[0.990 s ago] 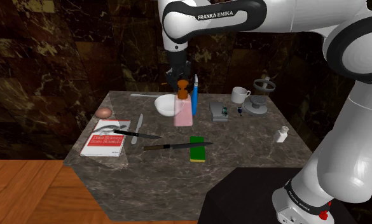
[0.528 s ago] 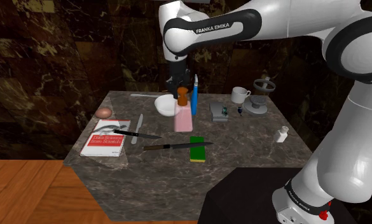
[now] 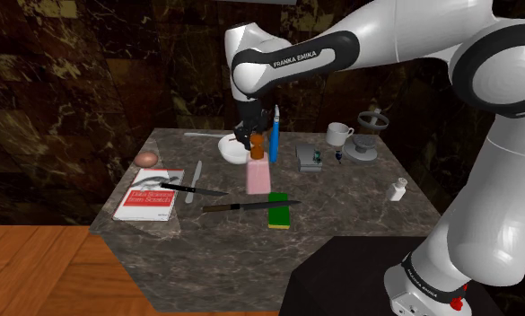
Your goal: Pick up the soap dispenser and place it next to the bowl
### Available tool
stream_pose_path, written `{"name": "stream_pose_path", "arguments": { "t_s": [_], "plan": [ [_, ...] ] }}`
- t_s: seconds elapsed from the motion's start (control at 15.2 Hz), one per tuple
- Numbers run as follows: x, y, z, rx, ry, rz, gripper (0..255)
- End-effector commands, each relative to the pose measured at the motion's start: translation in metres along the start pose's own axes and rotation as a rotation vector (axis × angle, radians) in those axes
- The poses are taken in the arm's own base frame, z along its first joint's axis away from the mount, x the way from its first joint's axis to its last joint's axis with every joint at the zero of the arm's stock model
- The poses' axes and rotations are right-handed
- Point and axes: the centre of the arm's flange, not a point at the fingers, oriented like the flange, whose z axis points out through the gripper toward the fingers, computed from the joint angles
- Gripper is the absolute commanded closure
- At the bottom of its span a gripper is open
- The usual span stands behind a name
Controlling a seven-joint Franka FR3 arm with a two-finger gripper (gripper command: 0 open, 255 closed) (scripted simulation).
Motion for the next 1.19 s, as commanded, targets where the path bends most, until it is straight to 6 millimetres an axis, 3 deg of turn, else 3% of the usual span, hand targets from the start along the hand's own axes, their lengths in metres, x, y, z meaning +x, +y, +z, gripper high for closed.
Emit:
{"name": "stream_pose_path", "arguments": {
  "t_s": [0.0,0.53,0.59,0.92,1.12],
  "plan": [
    [0.001,-0.001,0.010,0.000,0.001,0.000,255],
    [0.001,-0.002,0.015,0.000,0.001,0.000,255],
    [0.001,-0.002,0.015,0.000,0.001,0.000,0],
    [0.001,-0.002,0.015,0.000,0.001,0.000,0],
    [0.001,-0.002,-0.025,0.000,0.001,0.000,0]
  ]
}}
